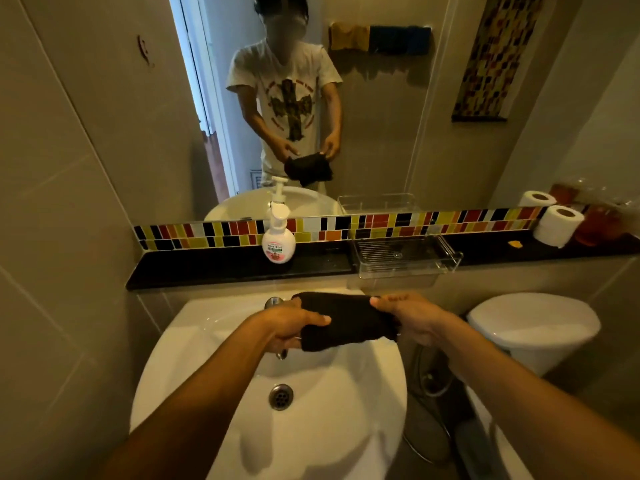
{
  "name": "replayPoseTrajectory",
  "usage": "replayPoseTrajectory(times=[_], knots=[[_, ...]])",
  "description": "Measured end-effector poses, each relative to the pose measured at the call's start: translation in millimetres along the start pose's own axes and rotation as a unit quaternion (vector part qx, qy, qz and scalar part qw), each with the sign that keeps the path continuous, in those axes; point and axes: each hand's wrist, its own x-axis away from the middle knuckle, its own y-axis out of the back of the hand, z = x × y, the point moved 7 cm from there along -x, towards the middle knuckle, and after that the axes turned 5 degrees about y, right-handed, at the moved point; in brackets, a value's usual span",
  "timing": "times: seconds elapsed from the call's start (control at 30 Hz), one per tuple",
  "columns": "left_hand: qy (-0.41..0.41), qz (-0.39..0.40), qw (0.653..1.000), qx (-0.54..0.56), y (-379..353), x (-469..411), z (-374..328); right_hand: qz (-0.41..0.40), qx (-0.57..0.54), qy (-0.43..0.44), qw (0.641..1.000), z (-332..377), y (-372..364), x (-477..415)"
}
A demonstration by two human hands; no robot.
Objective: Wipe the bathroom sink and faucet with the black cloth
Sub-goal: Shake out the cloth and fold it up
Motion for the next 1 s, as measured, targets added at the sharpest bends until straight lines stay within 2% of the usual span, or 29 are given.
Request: replayPoseTrajectory(times=[0.1, 0.23, 0.33, 0.43, 0.5, 0.57, 0.63, 0.7, 0.77, 0.8, 0.9, 1.0], knots=[[-0.005, 0.036, 0.997, -0.071, -7, 0, -10, -0.033, -0.006, 0.034, 0.999, 18, 11, -2], [-0.017, 0.036, 0.997, -0.062, -11, -3, -37, -0.07, -0.028, 0.048, 0.996, 40, 27, -4], [-0.043, -0.028, 0.988, -0.145, -12, -1, -62, -0.095, 0.004, 0.046, 0.994, 51, 47, -6], [-0.124, -0.063, 0.981, -0.136, -15, -16, -93, -0.12, 0.006, 0.059, 0.991, 57, 74, -12], [-0.173, -0.064, 0.968, -0.17, -28, -24, -114, -0.087, 0.067, 0.082, 0.991, 66, 89, -16], [-0.217, -0.077, 0.937, -0.261, -42, -36, -132, -0.04, 0.192, 0.102, 0.975, 74, 102, -20], [-0.256, -0.113, 0.9, -0.334, -53, -44, -151, -0.035, 0.345, 0.118, 0.93, 83, 118, -30], [-0.288, -0.146, 0.864, -0.386, -66, -52, -173, -0.047, 0.44, 0.144, 0.885, 96, 138, -43], [-0.309, -0.162, 0.841, -0.414, -77, -60, -193, -0.046, 0.476, 0.161, 0.863, 108, 157, -55], [-0.315, -0.159, 0.839, -0.414, -81, -65, -203, -0.039, 0.475, 0.165, 0.864, 115, 169, -62], [-0.315, -0.136, 0.848, -0.403, -87, -81, -230, -0.005, 0.446, 0.161, 0.88, 126, 202, -86], [-0.313, -0.138, 0.851, -0.398, -83, -102, -251, 0.029, 0.444, 0.173, 0.879, 135, 217, -114]])
